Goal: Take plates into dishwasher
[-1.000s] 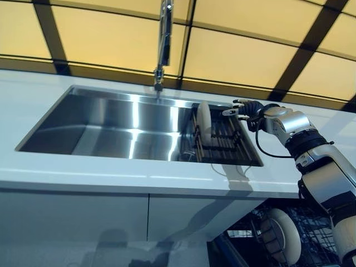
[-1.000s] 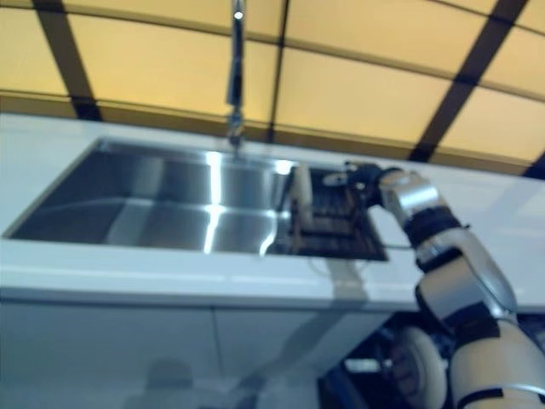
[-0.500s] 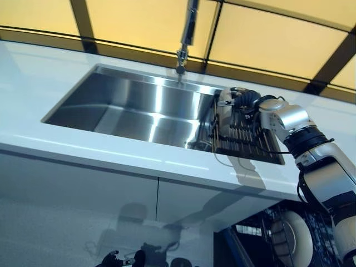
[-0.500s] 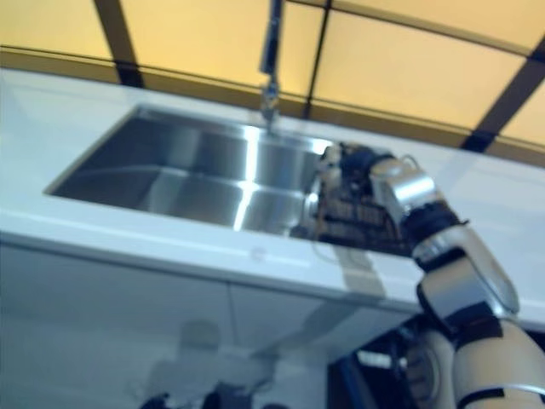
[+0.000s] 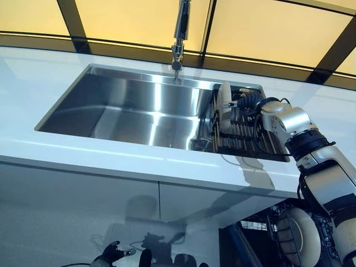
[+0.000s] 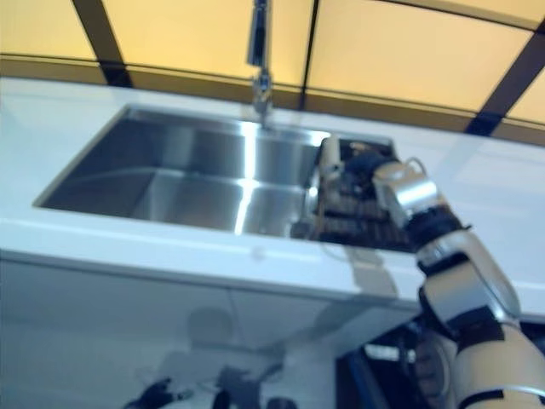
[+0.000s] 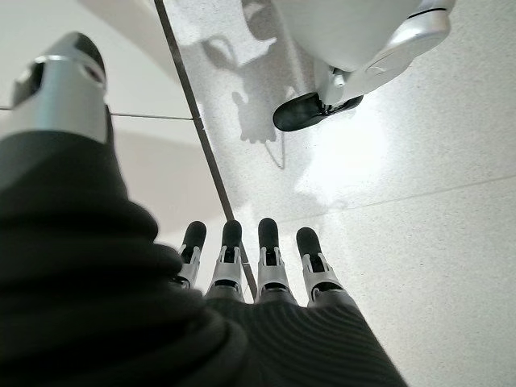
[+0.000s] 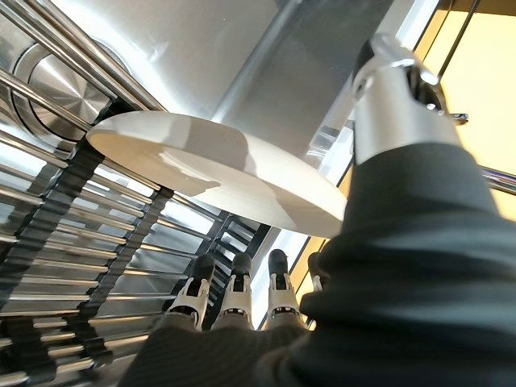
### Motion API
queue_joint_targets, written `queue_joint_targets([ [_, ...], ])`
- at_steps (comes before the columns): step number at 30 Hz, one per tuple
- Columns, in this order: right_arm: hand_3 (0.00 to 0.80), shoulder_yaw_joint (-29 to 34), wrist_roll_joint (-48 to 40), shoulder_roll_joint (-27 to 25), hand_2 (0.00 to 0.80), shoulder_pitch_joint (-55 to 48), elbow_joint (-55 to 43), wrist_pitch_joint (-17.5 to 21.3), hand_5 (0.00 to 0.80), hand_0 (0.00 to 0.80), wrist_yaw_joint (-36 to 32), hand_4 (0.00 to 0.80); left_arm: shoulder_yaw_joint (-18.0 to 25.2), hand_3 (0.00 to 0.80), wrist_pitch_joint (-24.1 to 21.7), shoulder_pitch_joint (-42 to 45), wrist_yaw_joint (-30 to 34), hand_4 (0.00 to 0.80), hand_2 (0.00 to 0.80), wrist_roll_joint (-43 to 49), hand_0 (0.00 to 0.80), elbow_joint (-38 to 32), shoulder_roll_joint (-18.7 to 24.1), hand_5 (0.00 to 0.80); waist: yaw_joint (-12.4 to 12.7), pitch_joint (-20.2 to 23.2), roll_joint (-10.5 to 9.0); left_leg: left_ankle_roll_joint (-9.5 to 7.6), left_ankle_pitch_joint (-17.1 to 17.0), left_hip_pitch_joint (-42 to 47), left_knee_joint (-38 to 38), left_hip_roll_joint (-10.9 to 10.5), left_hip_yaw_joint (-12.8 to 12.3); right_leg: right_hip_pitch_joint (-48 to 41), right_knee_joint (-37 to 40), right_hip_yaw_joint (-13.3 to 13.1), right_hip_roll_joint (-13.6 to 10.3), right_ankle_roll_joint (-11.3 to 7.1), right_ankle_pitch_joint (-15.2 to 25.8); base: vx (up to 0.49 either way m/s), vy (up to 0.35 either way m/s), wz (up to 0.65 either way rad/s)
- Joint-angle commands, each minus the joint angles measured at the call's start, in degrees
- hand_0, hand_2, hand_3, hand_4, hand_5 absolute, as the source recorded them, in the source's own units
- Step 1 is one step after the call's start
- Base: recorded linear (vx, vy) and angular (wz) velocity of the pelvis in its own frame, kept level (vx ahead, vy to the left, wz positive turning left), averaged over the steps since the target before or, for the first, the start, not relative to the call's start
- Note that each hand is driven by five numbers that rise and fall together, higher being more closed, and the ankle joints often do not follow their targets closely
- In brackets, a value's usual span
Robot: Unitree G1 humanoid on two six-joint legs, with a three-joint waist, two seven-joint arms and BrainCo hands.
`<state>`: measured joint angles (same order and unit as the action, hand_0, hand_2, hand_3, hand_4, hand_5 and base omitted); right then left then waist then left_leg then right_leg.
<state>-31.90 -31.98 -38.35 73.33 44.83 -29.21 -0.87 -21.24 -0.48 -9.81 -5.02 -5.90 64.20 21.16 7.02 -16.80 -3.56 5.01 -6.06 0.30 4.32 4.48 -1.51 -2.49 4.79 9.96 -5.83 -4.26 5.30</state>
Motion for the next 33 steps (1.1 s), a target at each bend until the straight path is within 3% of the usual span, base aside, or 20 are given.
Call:
queue_joint_targets([
  [1, 0.0, -1.1, 3.8, -3.3, 0.0, 3.3, 2.3, 1.9, 0.0, 0.0, -0.3, 0.0, -2.0, 0.0, -1.6, -1.4, -0.3, 0.0, 0.0, -1.2, 0.0, 3.3, -0.1, 0.0, 0.3, 2.3, -1.97, -0.4, 0.7, -0.3, 0.7, -0.5, 1.0, 1.7, -4.0, 0.4, -1.2, -1.05, -1.0, 0.0, 0.0, 0.0],
  [33, 0.0, -0.5, 2.4, -0.6, 0.0, 3.6, 6.2, -0.2, 0.0, 0.0, -3.9, 0.0, -1.8, 0.0, -1.4, -0.8, -0.4, 0.0, 0.0, -2.3, 0.0, 4.1, -0.5, 0.0, 1.6, 1.7, -1.85, -0.33, 0.4, -1.3, 0.7, -0.3, 1.8, 1.9, -3.7, 1.1, -1.2, -0.72, -1.1, -0.001, 0.001, 0.0],
])
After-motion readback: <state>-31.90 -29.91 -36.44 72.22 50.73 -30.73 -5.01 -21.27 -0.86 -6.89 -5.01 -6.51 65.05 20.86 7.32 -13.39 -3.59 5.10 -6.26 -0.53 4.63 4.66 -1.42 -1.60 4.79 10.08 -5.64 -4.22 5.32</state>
